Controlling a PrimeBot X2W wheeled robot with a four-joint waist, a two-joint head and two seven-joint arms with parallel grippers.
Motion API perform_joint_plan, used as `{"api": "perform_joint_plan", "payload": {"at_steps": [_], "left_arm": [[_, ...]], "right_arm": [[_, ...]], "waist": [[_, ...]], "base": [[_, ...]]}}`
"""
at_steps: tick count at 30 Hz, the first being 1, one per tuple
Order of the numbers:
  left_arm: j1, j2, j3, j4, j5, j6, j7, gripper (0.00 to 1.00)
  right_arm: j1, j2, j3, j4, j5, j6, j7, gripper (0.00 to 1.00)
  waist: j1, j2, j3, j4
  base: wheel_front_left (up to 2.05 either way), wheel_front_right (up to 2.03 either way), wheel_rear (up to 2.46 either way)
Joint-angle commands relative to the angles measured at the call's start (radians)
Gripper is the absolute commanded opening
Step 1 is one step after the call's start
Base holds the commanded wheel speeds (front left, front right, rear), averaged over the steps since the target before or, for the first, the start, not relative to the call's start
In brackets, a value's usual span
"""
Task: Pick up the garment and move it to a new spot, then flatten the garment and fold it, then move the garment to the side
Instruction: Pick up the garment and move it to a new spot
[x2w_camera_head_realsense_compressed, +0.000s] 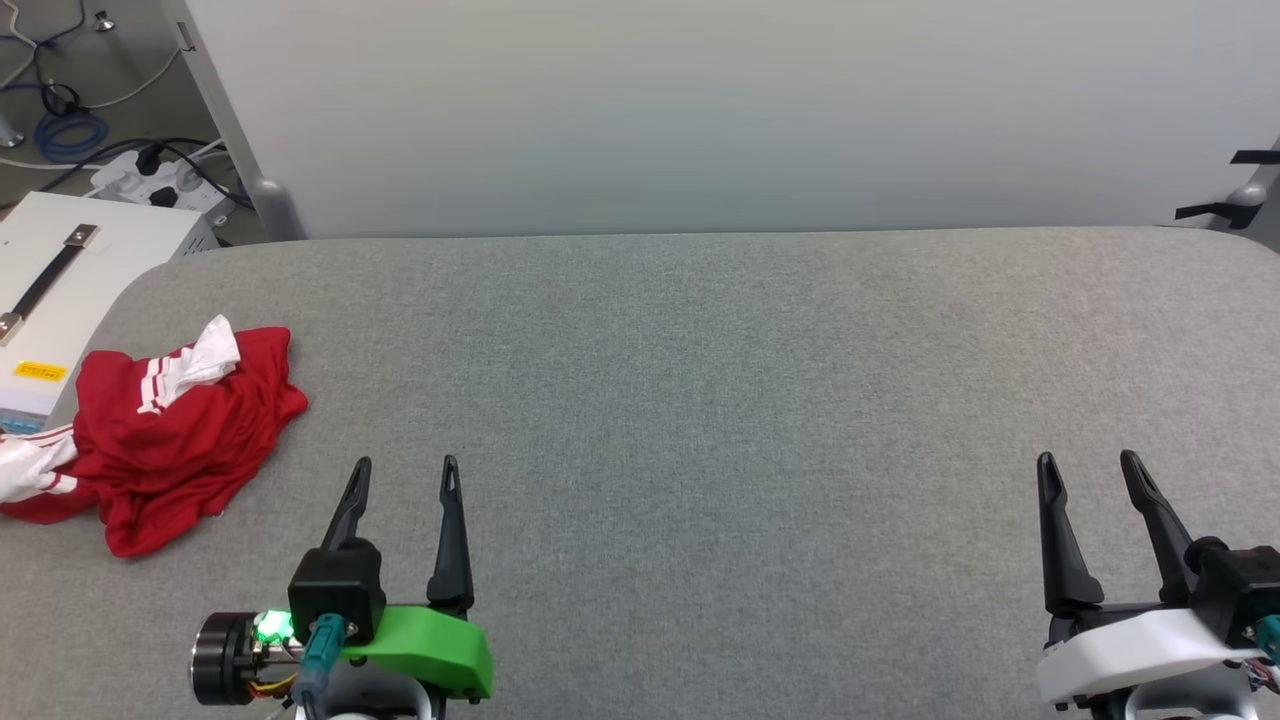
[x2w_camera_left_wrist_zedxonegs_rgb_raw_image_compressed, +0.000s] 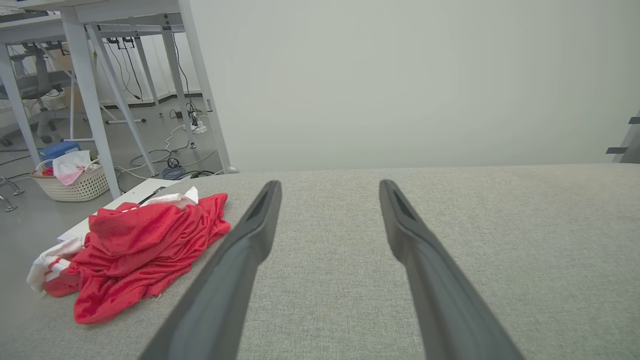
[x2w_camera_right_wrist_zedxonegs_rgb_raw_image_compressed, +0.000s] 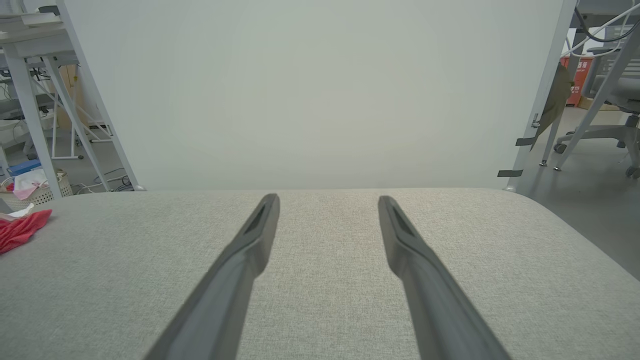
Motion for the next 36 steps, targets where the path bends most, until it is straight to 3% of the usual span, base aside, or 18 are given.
{"api": "perform_joint_plan", "payload": {"at_steps": [1,36], "left_arm": [[0.013,-0.003,-0.003,0.004,-0.004,0.009,-0.011,1.00],[0.034,-0.004,-0.038,0.025,-0.014,0.046,-0.083,1.00]], "right_arm": [[0.018,0.000,-0.004,-0.008,0.009,0.000,-0.011,1.00],[0.066,0.000,-0.011,-0.015,0.034,0.000,-0.083,1.00]], "waist": [[0.0000,0.0000,0.000,0.001],[0.0000,0.0000,-0.004,0.012]], "base": [[0.00,0.00,0.00],[0.00,0.00,0.00]]}}
